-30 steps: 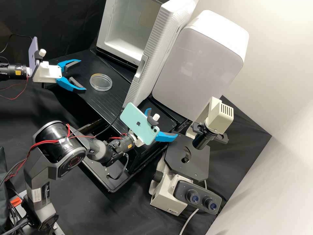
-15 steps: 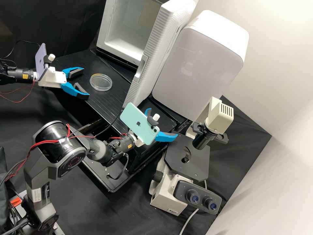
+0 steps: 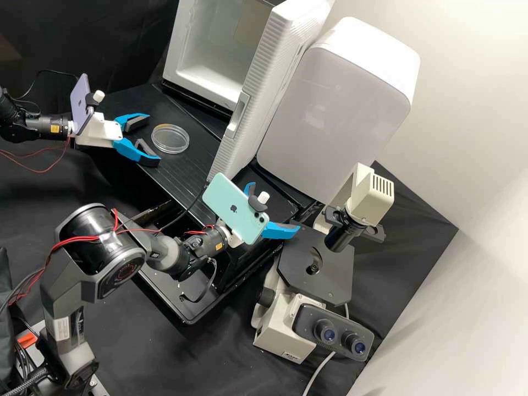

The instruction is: Place the petri dish in the incubator

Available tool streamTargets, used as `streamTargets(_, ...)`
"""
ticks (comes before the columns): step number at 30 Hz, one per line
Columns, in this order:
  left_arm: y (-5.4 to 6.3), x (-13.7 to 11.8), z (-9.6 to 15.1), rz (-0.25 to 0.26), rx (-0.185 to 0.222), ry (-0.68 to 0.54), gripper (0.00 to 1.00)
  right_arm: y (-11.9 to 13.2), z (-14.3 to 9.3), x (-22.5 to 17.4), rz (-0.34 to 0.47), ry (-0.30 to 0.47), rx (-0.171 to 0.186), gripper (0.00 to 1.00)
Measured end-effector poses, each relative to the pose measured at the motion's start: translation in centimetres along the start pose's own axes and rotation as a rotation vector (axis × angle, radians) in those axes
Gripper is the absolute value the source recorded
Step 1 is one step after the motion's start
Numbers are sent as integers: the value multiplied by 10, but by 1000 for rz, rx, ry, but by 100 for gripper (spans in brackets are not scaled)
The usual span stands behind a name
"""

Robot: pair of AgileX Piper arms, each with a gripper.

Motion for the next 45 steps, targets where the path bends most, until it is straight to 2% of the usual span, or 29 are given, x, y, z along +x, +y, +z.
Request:
streamTargets(13, 2, 23, -3, 16, 13, 21, 100, 0, 0, 0, 0, 0, 0, 100)
streamTargets(23, 0, 29, -4, 6, 12, 22, 100, 0, 0, 0, 0, 0, 0, 100)
streamTargets(27, 1, 32, -4, 15, 4, 28, 100, 0, 0, 0, 0, 0, 0, 100)
streamTargets(35, 2, 39, -2, 25, 17, 35, 100, 0, 0, 0, 0, 0, 0, 100)
streamTargets(45, -1, 45, -4, 21, 10, 38, 100, 0, 0, 0, 0, 0, 0, 100)
